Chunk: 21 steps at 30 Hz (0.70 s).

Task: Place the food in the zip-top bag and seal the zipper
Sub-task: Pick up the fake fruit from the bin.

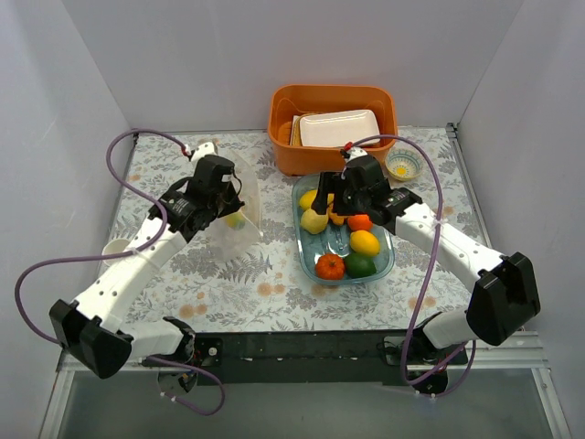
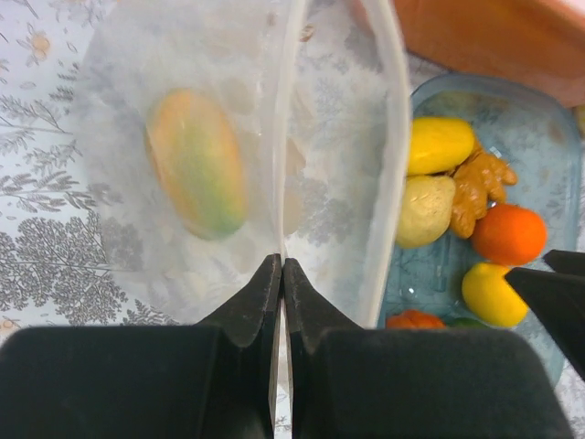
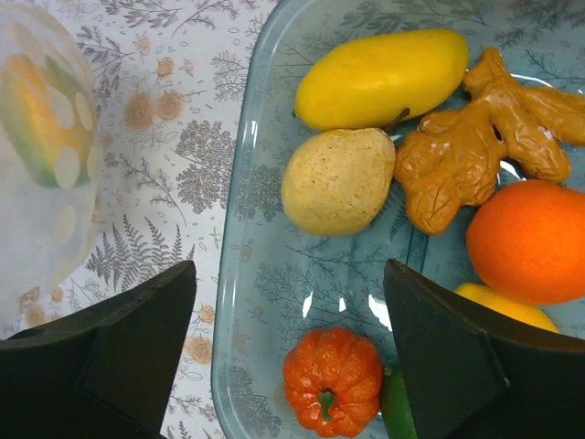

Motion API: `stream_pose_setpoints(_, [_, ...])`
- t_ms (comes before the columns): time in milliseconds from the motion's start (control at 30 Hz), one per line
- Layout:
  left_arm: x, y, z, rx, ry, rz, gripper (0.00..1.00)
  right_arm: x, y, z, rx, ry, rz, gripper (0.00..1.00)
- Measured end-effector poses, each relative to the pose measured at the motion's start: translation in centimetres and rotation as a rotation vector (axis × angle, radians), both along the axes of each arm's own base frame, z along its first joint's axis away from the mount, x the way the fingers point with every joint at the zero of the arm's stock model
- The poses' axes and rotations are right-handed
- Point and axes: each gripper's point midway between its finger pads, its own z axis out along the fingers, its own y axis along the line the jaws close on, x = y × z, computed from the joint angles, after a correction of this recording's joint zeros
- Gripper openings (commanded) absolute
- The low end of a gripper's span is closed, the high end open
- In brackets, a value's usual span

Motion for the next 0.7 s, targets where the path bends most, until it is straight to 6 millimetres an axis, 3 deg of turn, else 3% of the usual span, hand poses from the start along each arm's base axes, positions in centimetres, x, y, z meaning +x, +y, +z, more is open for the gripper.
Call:
stream_pose_setpoints(200, [-1.0, -0.6, -5.3, 0.029, 0.137, -0.040, 0.00, -0.1, -1.5, -1.2, -0.051, 0.031, -0.064, 0.98])
stream_pose_setpoints(500, [-0.9, -2.0, -5.3, -0.004, 0.135, -0.106, 0.02, -1.2, -3.7, -4.0, -0.039, 0.094, -0.111, 0.98])
stream_pose_setpoints(700, [-0.8, -2.8, -5.4, -0.031, 0.135, -0.134, 0.06, -1.4, -3.0, -4.3, 0.031, 0.154, -0.044, 0.98])
